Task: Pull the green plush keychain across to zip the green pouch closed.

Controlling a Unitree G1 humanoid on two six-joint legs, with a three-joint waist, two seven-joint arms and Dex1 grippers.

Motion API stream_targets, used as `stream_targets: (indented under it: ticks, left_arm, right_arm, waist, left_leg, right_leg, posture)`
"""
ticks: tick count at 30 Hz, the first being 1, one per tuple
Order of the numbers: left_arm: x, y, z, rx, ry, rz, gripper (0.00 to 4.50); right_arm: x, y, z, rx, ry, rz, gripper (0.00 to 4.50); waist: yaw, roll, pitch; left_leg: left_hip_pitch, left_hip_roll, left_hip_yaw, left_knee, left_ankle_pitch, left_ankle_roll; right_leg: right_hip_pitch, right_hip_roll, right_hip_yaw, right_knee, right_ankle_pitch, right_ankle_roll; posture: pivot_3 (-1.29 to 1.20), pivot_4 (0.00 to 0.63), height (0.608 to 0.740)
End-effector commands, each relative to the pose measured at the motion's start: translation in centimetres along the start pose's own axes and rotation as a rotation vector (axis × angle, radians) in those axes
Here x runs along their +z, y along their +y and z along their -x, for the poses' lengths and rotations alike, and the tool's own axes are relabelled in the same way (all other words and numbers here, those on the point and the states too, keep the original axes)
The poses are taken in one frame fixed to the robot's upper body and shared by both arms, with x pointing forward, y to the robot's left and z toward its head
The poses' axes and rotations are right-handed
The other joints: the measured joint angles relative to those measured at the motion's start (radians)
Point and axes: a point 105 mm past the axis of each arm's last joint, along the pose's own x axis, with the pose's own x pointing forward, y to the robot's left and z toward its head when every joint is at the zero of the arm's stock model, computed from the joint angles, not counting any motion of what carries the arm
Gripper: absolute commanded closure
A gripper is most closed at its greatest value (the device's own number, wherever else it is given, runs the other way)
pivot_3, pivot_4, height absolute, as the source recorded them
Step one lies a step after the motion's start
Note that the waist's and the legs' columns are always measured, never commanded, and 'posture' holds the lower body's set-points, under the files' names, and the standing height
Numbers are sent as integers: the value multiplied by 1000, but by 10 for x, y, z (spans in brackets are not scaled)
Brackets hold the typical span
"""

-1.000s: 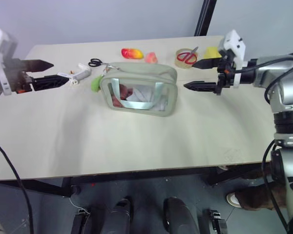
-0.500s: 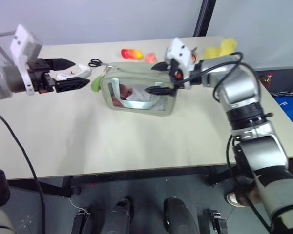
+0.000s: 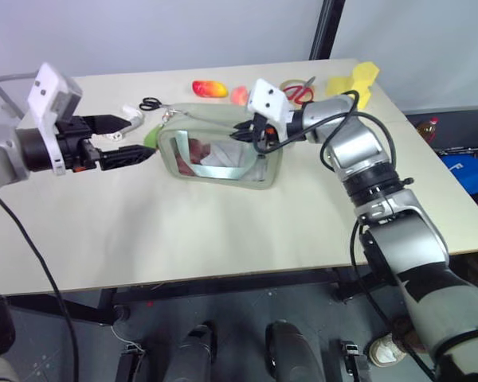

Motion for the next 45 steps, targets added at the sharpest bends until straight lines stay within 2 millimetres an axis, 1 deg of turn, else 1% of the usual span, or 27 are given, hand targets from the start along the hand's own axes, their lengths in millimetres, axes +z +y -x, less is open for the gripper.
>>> stream_targets:
  ticks: [1,5,8,10,14,16,20,23,24,26,27,30,31,33,36,43,44,45]
  left_arm:
    - [18,9,24,89,-37,-51,0]
    - [22,23,44,175,-41,-43,0]
    - [18,26,52,203,-24,-47,0]
    - [17,24,52,199,-29,-40,0]
    - [12,14,44,171,-30,-29,0]
    - [9,12,44,169,-28,-23,0]
    - [8,11,44,166,-28,-7,0]
    - [5,10,43,161,-23,6,0]
    - [4,10,43,159,-20,10,0]
    - [-3,12,49,165,13,27,0]
    - [-7,13,52,169,28,31,0]
    - [-24,25,75,230,88,67,0]
    - [-29,28,81,249,103,76,0]
    - [-38,33,92,279,118,98,0]
    - [-50,36,98,296,133,118,0]
    - [-66,29,91,260,154,142,0]
    - [-68,29,89,257,152,146,0]
    - [-69,28,88,254,151,150,0]
  right_arm:
    - [35,-2,7,33,-90,116,4438]
    - [53,8,16,93,-162,156,4438]
    - [56,24,17,154,-181,105,4438]
    - [51,38,12,181,-164,68,4438]
    - [40,81,6,271,-139,58,4438]
    - [38,90,6,288,-133,62,4438]
    - [40,98,15,338,-117,23,4438]
    - [46,100,19,353,-130,-39,3342]
    - [48,99,19,350,-132,-55,2813]
    - [50,89,31,324,-128,-53,1881]
    - [51,85,36,314,-126,-50,1881]
    - [51,64,58,249,-93,-38,1881]
    - [51,60,64,238,-84,-33,1881]
    - [47,59,70,231,-65,-34,1881]
    - [36,64,68,234,-42,-44,1881]
    - [19,80,56,275,-24,-44,1881]
    - [18,81,55,279,-21,-41,2411]
    - [16,83,54,283,-19,-34,2724]
  waist:
    - [-1,0,0]
    - [0,0,0]
    - [2,0,0]
    - [3,0,0]
    - [6,-2,-1]
    - [4,-2,-1]
    - [2,-2,-1]
    - [4,-2,-1]
    - [4,-2,-1]
    - [3,-2,-1]
    - [3,-2,-1]
    - [4,-2,-1]
    - [3,-2,-1]
    - [4,-2,-1]
    - [5,-2,-1]
    - [6,-2,-1]
    - [6,-2,-1]
    - [6,-2,-1]
  left_leg:
    - [0,1,0,-1,0,-1]
    - [-1,2,0,-2,2,-3]
    - [-1,2,1,-2,2,-3]
    - [-1,2,1,-2,2,-3]
    - [-1,2,0,-1,2,-4]
    - [-1,2,0,-1,2,-4]
    - [1,4,0,-2,2,-4]
    - [0,4,0,-1,2,-4]
    - [0,4,0,-1,2,-4]
    - [0,4,0,-1,2,-4]
    - [0,4,1,-2,2,-4]
    - [0,4,1,-2,2,-4]
    - [0,4,2,-2,2,-4]
    - [0,4,2,-2,2,-4]
    - [0,4,2,-2,2,-4]
    - [-1,4,2,-2,2,-4]
    - [-1,4,2,-2,2,-4]
    - [-1,4,2,-2,2,-4]
  right_leg:
    - [-1,1,0,0,1,-1]
    - [-3,2,0,0,1,-2]
    - [-3,2,0,0,1,-2]
    - [-3,2,0,0,1,-2]
    - [-2,2,0,1,1,-2]
    - [-2,2,0,0,2,-3]
    - [-2,3,0,1,2,-3]
    - [-2,3,0,0,2,-4]
    - [-2,3,0,0,2,-4]
    - [-2,3,0,0,2,-4]
    - [-2,3,1,0,2,-4]
    - [-3,3,1,0,2,-4]
    - [-3,3,1,0,2,-4]
    - [-3,3,1,0,2,-4]
    - [-3,3,1,-1,2,-4]
    - [-3,1,1,-1,2,-4]
    - [-3,1,1,-1,2,-4]
    - [-3,1,1,-1,2,-4]
  posture:
    - [0,150,740]
    - [0,150,740]
    - [0,150,740]
    - [0,150,740]
    - [0,150,740]
    - [0,150,740]
    - [0,150,740]
    - [0,150,740]
    - [0,150,740]
    - [0,150,740]
    - [0,150,740]
    - [0,150,740]
    - [0,150,740]
    - [0,150,740]
    - [0,150,740]
    - [0,150,740]
    - [0,150,740]
    - [0,150,740]
